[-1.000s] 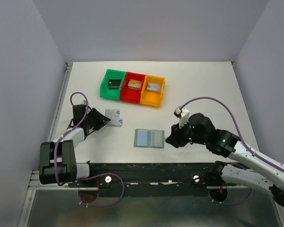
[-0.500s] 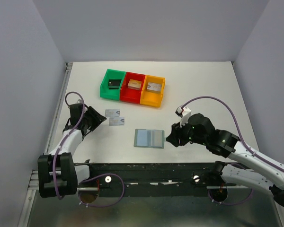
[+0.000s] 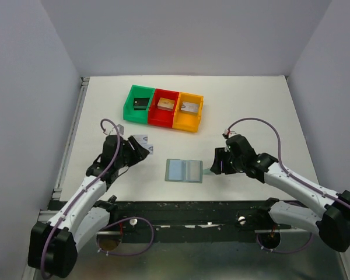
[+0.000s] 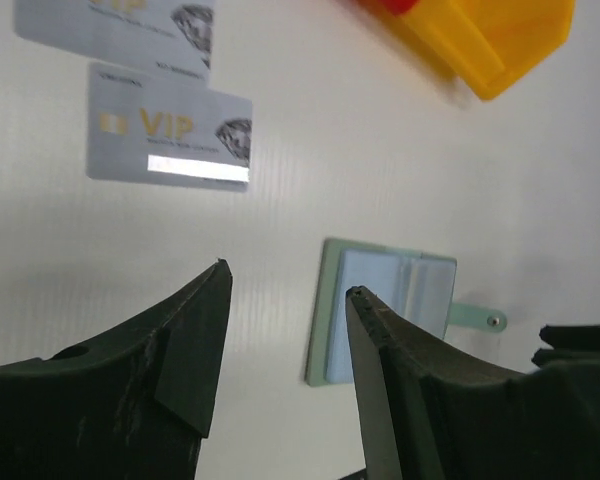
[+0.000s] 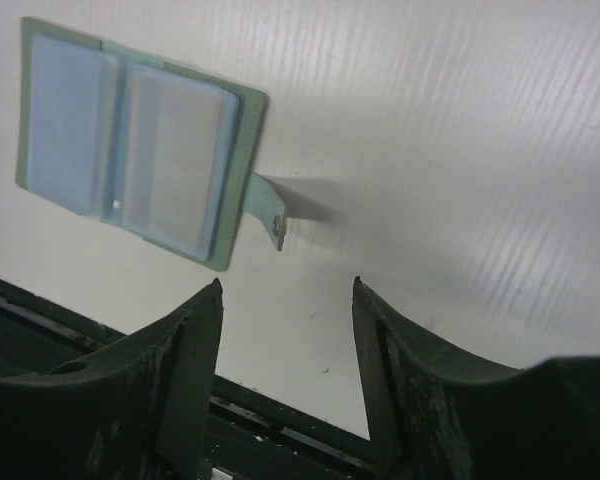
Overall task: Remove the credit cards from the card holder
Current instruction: Place the credit card at the center of the board, then remove the credit card from the card holder.
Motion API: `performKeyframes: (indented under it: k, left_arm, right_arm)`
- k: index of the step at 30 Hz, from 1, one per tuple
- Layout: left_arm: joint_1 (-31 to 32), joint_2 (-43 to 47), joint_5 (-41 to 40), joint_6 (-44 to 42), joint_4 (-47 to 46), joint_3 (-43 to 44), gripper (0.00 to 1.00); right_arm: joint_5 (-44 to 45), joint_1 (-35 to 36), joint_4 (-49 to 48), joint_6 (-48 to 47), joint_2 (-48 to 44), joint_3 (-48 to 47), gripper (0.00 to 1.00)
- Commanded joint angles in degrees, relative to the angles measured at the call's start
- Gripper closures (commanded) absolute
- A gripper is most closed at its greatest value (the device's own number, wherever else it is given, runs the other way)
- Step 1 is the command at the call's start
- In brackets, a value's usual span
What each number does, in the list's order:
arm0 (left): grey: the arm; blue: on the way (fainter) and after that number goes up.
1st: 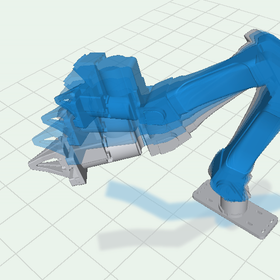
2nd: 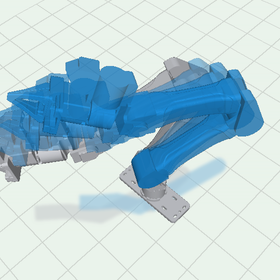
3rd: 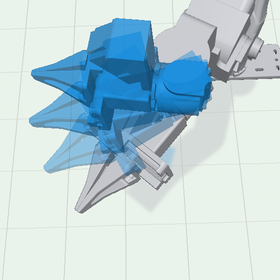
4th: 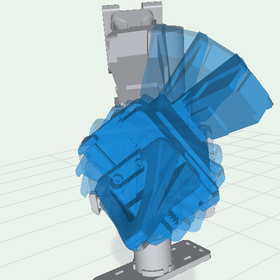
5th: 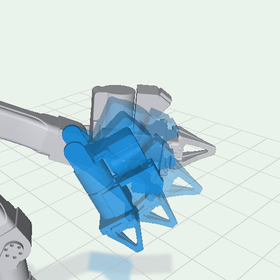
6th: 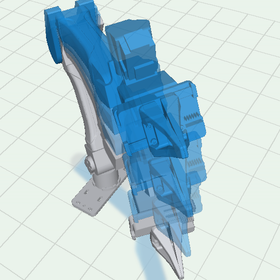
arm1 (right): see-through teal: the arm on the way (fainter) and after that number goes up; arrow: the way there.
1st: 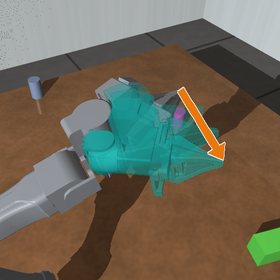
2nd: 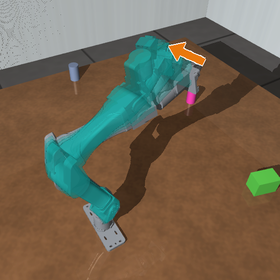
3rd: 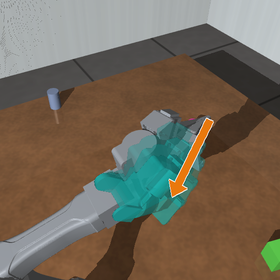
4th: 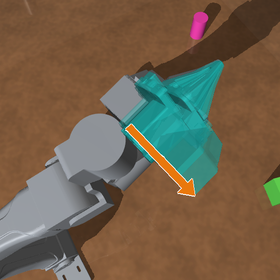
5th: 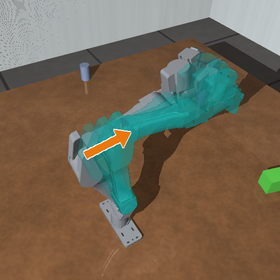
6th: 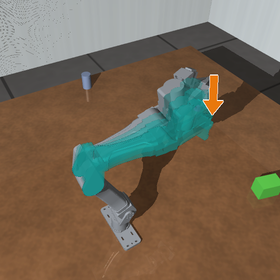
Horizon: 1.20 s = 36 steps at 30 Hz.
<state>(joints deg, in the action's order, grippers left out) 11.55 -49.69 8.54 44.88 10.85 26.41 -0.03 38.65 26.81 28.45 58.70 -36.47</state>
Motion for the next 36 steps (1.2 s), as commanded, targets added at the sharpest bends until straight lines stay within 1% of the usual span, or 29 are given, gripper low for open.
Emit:
performKeyframes:
  k: [1, 4, 6, 7, 9, 12, 15, 19, 21, 24, 25, 27, 30, 33, 35, 36]
  left_arm:
    - [11.89, -0.23, -8.01, 5.64, 1.98, -1.72, 0.37]
    - [15.16, -1.11, -10.55, 6.53, 2.24, -1.54, 0.36]
    - [15.78, -1.46, -10.82, 6.97, 2.77, -1.28, 0.30]
    - [15.78, -1.72, -10.56, 6.89, 3.03, -0.93, 0.23]
    - [15.78, -2.51, -10.47, 6.88, 4.35, -0.05, 0.01]
    - [15.70, -2.96, -10.47, 7.58, 5.41, 0.57, 0.01]
    - [15.78, -1.47, -11.69, 9.60, 5.85, -0.22, 0.01]
    - [15.78, 0.91, -14.16, 11.98, 8.74, -0.13, 0.01]
    - [15.69, 1.87, -12.24, 10.32, 7.18, -0.66, 0.01]
    - [15.70, 3.19, -8.54, 9.17, 1.65, -2.68, 0.01]
    - [15.78, 3.28, -5.32, 8.91, -0.98, -3.29, 0.01]
    - [15.78, 2.41, -1.79, 8.03, -5.04, -3.91, 0.05]
    - [15.78, -1.53, 3.75, 6.01, -8.74, -2.52, 0.08]
    - [17.36, -8.12, 8.41, 3.64, -10.14, 0.29, 0.11]
    - [19.46, -11.90, 10.70, 2.58, -10.59, 2.49, 0.12]
    - [20.43, -13.57, 11.41, 2.14, -12.85, 3.28, 0.14]
  right_arm:
    - [-4.36, -1.39, -4.83, 1.88, 5.27, 0.96, 0.40]
    - [-5.50, -1.39, -7.46, 1.88, 8.53, 1.14, 0.42]
    - [-6.03, -1.39, -8.52, 2.14, 10.55, 0.70, 0.42]
    - [-6.38, -1.39, -8.96, 2.14, 11.43, 0.44, 0.42]
    - [-6.91, -1.39, -9.49, 2.05, 13.45, -0.18, 0.42]
    - [-6.21, -1.39, -9.41, 1.70, 16.62, -1.50, 0.43]
    - [-5.77, -1.48, -9.23, 1.70, 19.52, -2.46, 0.44]
    - [-5.24, -1.39, -10.02, 1.61, 21.37, -2.99, 0.48]
    - [-5.15, -1.39, -10.28, 1.09, 22.25, -3.69, 0.53]
    - [-5.15, -1.48, -10.20, 0.56, 24.00, -4.40, 0.65]
    - [-5.15, -1.56, -10.28, 0.38, 24.27, -4.49, 0.68]
    - [-4.89, -1.65, -10.37, -0.06, 24.54, -4.49, 0.74]
    - [-3.92, -1.56, -10.46, -1.20, 23.84, -4.31, 0.85]
    - [-4.36, -1.48, -9.76, -2.43, 22.43, -4.49, 0.99]
    - [-5.58, -1.56, -9.84, -3.48, 20.16, -4.14, 1.00]
    - [-6.38, -1.56, -10.11, -4.09, 18.75, -3.79, 1.00]
